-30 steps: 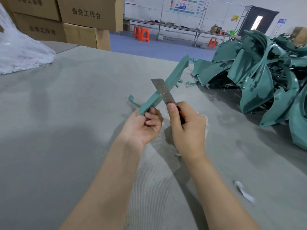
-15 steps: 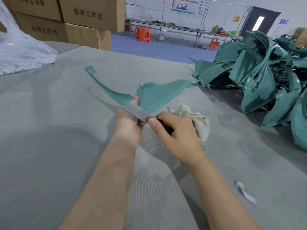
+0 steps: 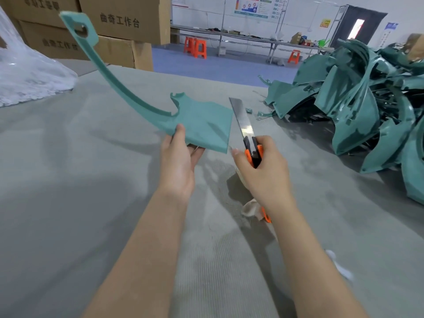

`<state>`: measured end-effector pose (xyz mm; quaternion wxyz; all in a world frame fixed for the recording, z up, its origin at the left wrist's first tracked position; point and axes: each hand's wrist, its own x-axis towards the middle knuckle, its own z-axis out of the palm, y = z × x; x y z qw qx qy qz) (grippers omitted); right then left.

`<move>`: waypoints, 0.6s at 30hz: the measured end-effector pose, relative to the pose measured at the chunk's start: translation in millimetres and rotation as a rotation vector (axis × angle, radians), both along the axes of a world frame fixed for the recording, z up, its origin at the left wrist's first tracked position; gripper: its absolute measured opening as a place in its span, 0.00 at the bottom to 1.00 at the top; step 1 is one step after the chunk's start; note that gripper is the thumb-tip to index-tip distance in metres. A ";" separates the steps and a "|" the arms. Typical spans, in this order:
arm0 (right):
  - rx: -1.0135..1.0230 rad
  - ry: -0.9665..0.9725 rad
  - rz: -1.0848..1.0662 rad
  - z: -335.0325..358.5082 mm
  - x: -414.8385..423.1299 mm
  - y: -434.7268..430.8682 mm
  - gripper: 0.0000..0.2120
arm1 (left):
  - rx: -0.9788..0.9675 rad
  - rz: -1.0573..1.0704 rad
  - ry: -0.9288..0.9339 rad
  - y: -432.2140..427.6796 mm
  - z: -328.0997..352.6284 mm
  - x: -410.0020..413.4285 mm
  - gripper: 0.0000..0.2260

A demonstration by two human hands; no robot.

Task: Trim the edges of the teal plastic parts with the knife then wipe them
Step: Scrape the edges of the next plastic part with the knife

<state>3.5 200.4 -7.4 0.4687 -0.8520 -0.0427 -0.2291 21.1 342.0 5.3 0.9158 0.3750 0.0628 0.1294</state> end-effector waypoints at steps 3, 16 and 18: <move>0.098 0.003 -0.053 4.2 0.9 -2.1 0.11 | -0.039 -0.079 -0.065 -8.4 2.6 -2.2 0.09; 0.651 0.026 -0.057 11.0 12.6 -25.1 0.04 | 0.221 -0.218 0.127 6.2 -5.7 1.6 0.05; 0.668 0.017 -0.041 11.0 11.1 -23.2 0.06 | 0.306 -0.266 0.124 3.7 -9.3 1.8 0.04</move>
